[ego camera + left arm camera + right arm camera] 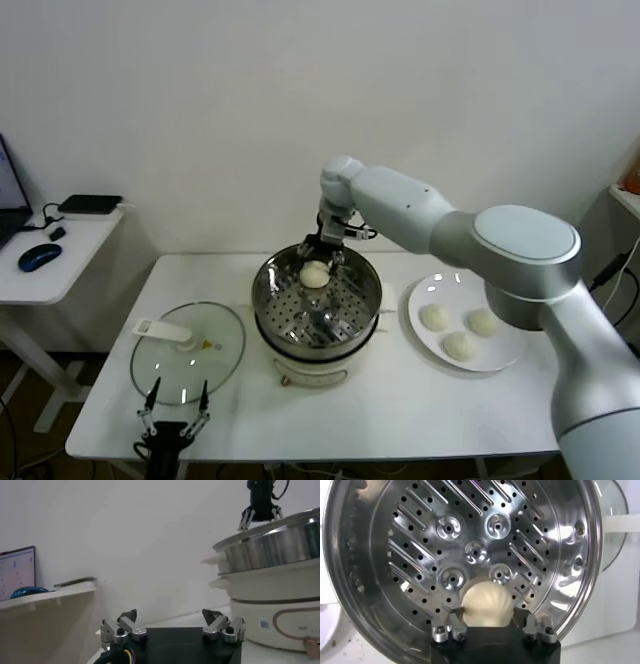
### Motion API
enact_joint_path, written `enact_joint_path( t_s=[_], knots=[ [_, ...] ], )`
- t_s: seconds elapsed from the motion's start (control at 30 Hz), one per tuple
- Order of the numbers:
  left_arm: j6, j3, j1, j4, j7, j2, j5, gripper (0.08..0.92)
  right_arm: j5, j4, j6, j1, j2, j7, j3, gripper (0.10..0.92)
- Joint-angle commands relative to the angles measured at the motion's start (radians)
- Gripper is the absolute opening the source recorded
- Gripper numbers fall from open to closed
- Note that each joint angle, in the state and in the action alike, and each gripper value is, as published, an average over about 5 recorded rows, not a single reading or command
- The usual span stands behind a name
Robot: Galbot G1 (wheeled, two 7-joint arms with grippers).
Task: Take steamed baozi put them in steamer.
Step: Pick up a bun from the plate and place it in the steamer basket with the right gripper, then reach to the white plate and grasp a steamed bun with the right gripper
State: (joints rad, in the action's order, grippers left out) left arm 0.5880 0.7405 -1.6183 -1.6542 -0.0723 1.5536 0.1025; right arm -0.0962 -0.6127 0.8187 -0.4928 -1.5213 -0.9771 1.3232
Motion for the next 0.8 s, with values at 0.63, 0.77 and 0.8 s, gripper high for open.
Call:
enact_joint_path(
  t_s=[0.63,0.77,0.8],
  knots=[
    [0.002,-0.016,-0.026,-0.031,-0.004,0.001,0.020,0.823,0.928,-0.658,-0.954,-0.481,0.608,-0.048,0.698,0.823],
    [0.004,-0.020,-0.019,-0.023,-0.003,-0.001,0.025,0.823,0.902,-0.611,-0.984,-0.369,0.640,-0.041,0.616,0.823],
    [0.004,-0.019,-0.017,-0.021,-0.003,-0.001,0.026,0.823,0.882,-0.588,-0.985,-0.332,0.643,-0.039,0.590,0.823]
  ],
)
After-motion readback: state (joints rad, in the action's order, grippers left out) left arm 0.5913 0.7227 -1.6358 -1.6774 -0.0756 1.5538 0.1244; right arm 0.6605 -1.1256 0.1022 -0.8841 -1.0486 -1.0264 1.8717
